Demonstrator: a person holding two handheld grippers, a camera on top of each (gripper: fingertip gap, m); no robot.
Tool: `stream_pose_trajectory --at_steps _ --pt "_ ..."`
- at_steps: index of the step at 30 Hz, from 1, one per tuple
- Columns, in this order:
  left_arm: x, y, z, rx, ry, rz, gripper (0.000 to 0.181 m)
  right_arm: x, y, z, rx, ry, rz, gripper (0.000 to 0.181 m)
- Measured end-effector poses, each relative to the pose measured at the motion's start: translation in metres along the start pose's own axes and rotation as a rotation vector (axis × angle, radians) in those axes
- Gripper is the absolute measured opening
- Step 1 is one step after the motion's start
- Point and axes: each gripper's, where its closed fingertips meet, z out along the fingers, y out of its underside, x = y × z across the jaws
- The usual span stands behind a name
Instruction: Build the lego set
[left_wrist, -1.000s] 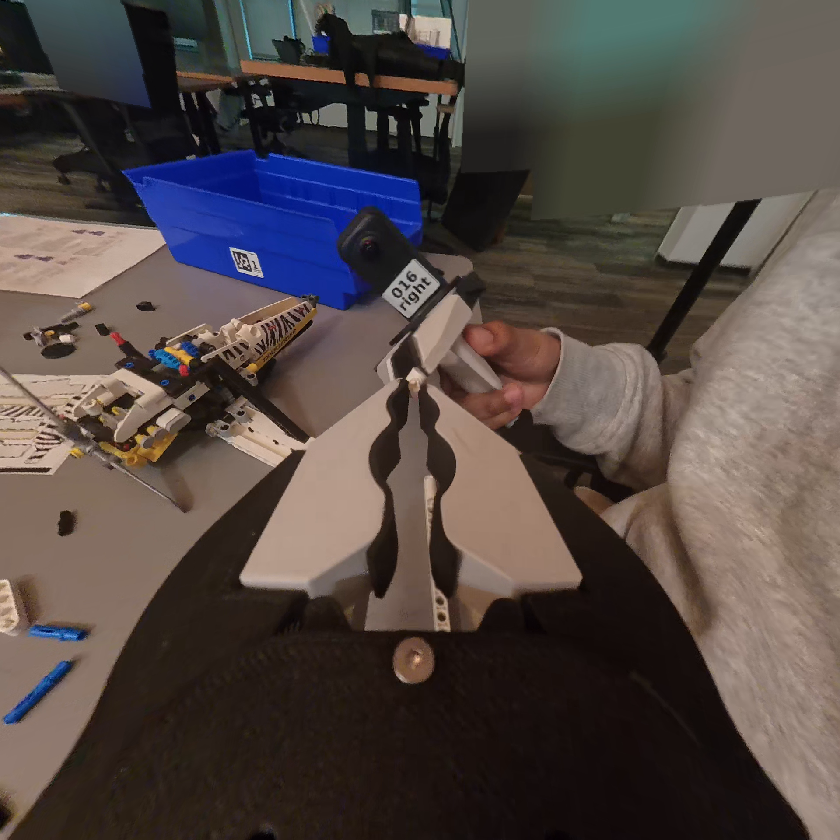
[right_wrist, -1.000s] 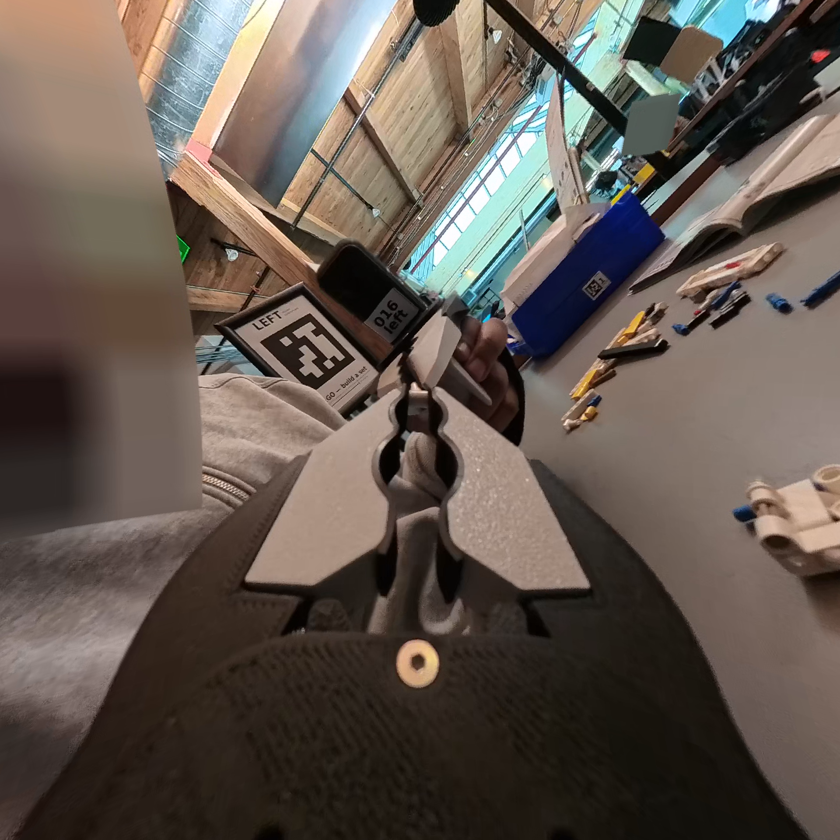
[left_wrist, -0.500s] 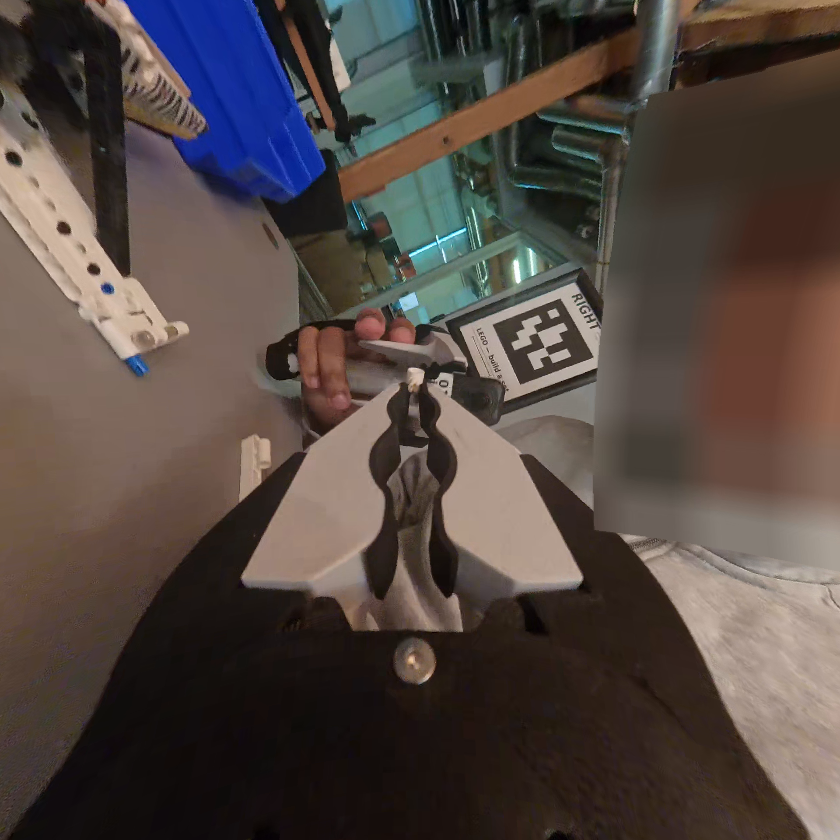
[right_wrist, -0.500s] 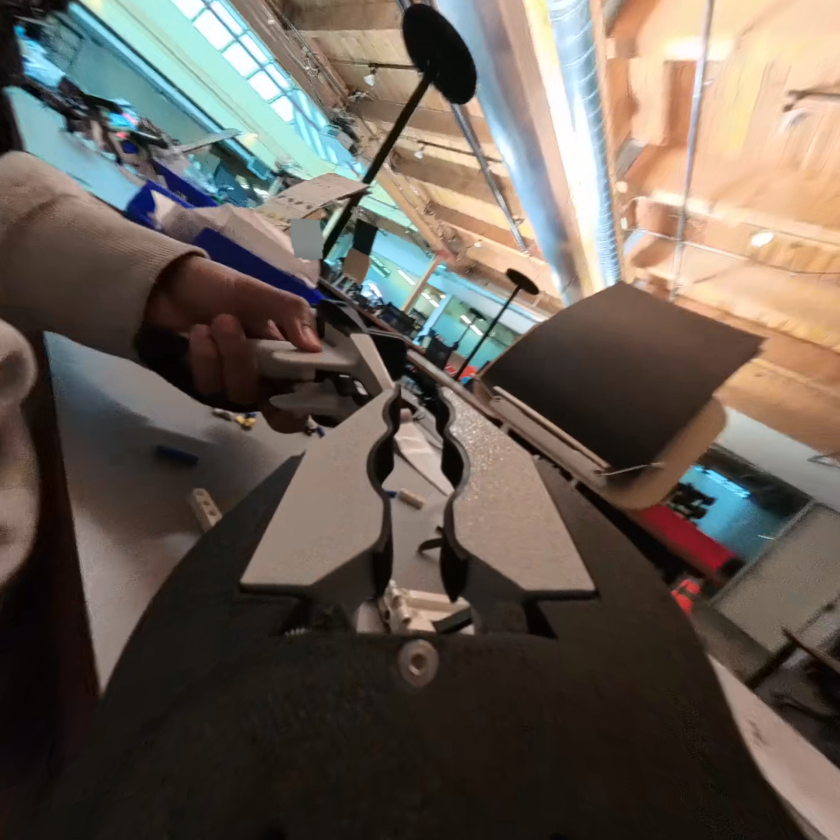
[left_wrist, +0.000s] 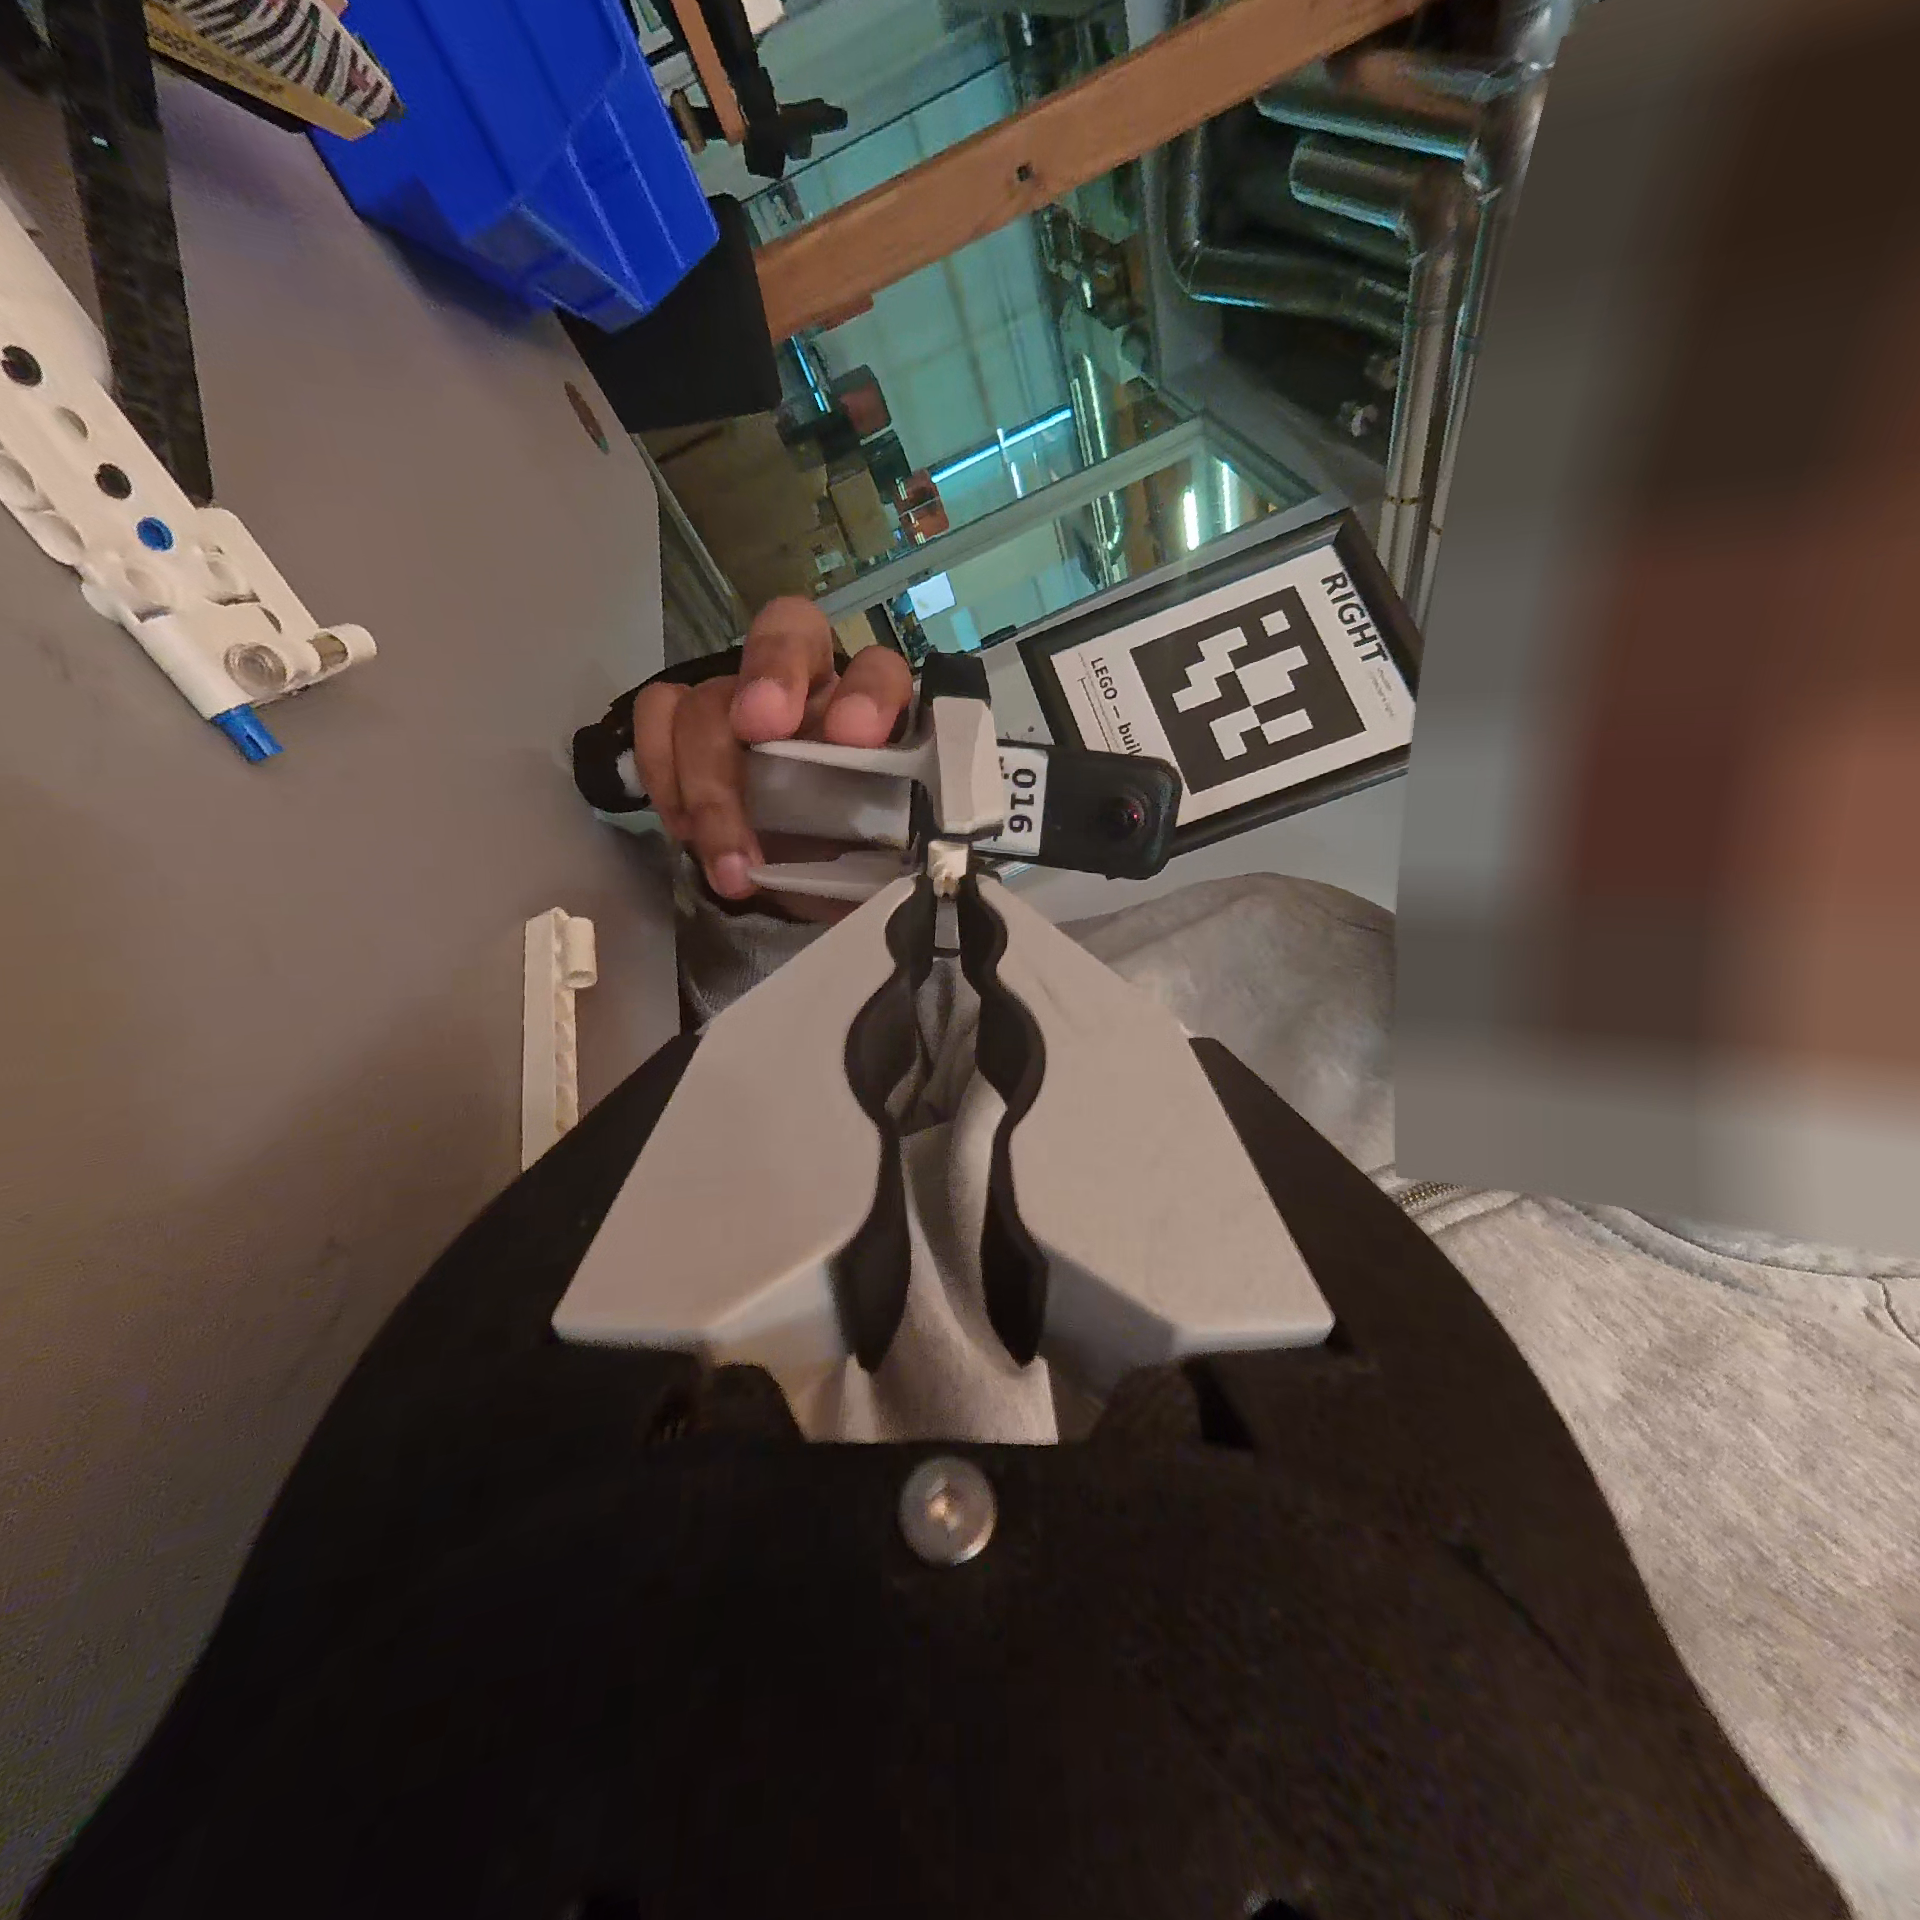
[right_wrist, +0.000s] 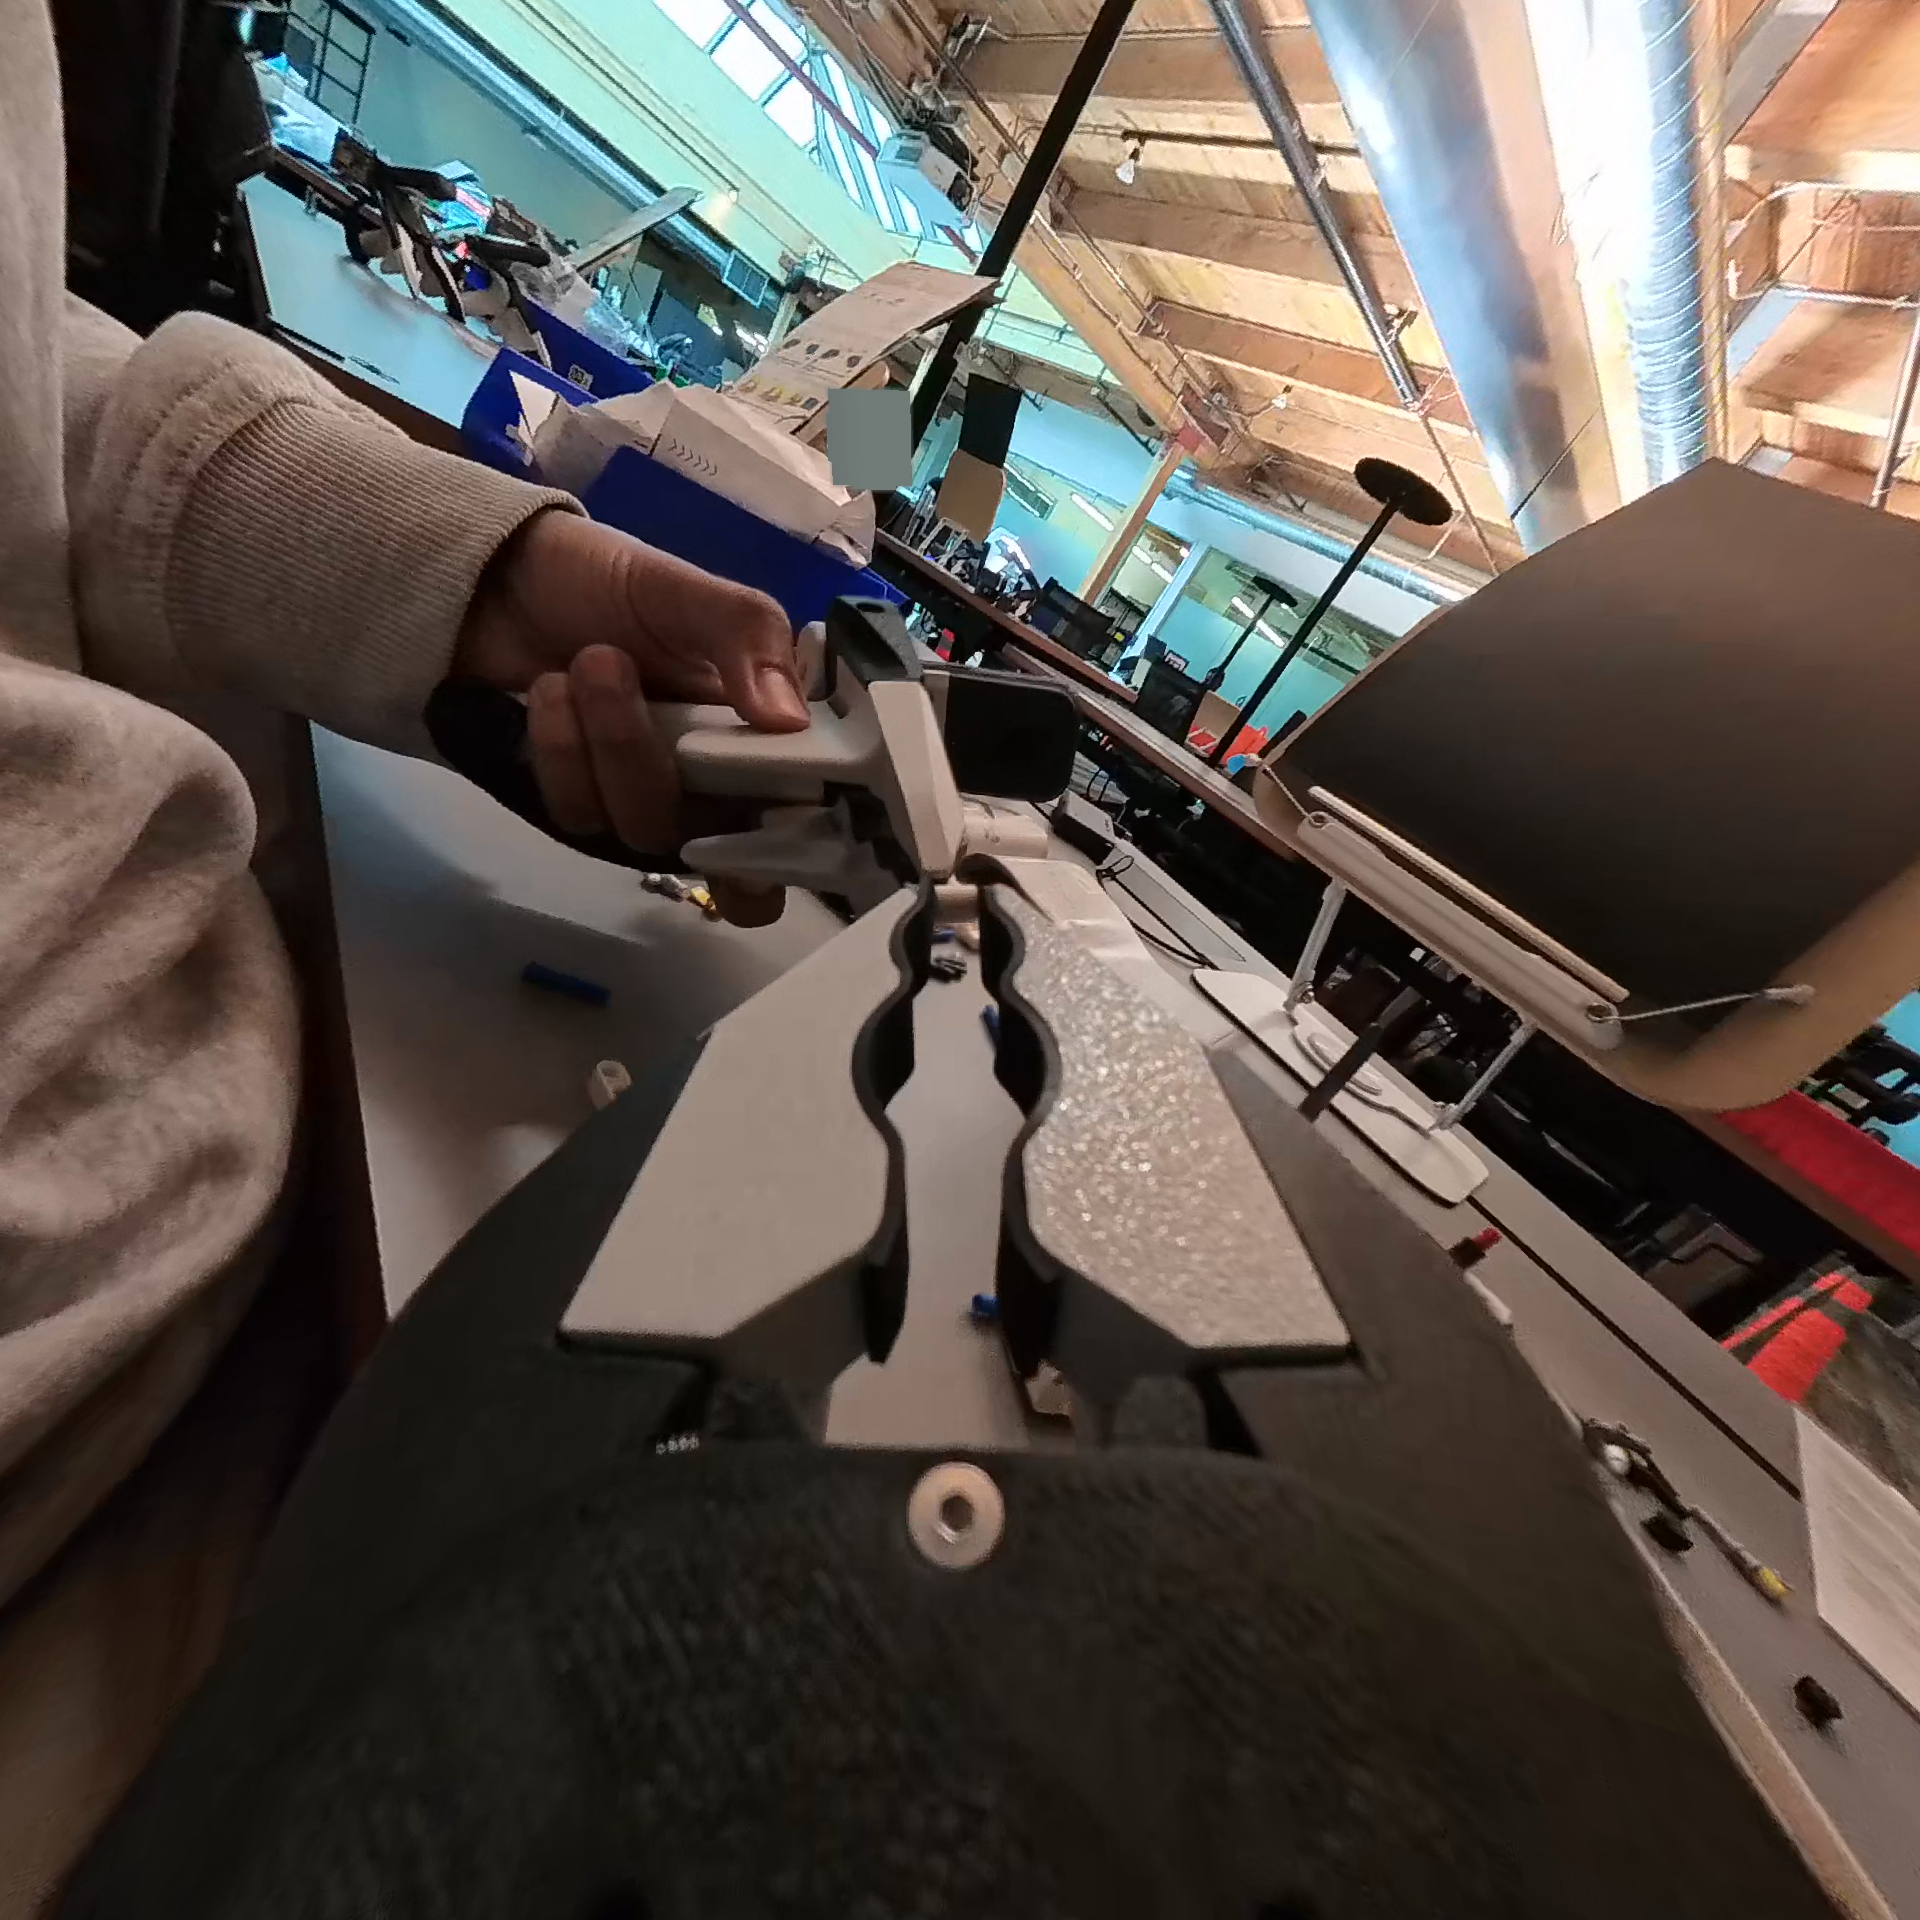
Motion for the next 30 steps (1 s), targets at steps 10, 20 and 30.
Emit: stream_pose_trajectory --at_steps 10,20,30 --pt "-0.001 0.007 -0.003 -0.040 -0.010 0.012 0.001 -0.008 0.001 0.002 -0.028 -0.067 0.039 0.006" --pt "0.009 -0.048 -0.078 0.309 -0.332 0.518 0.028 0.009 -0.005 0.011 -0.027 -0.055 0.347 0.006" --pt "0.009 -0.048 -0.155 0.475 -0.770 0.922 0.000 -0.009 0.014 0.043 -0.268 -0.113 0.613 0.006"
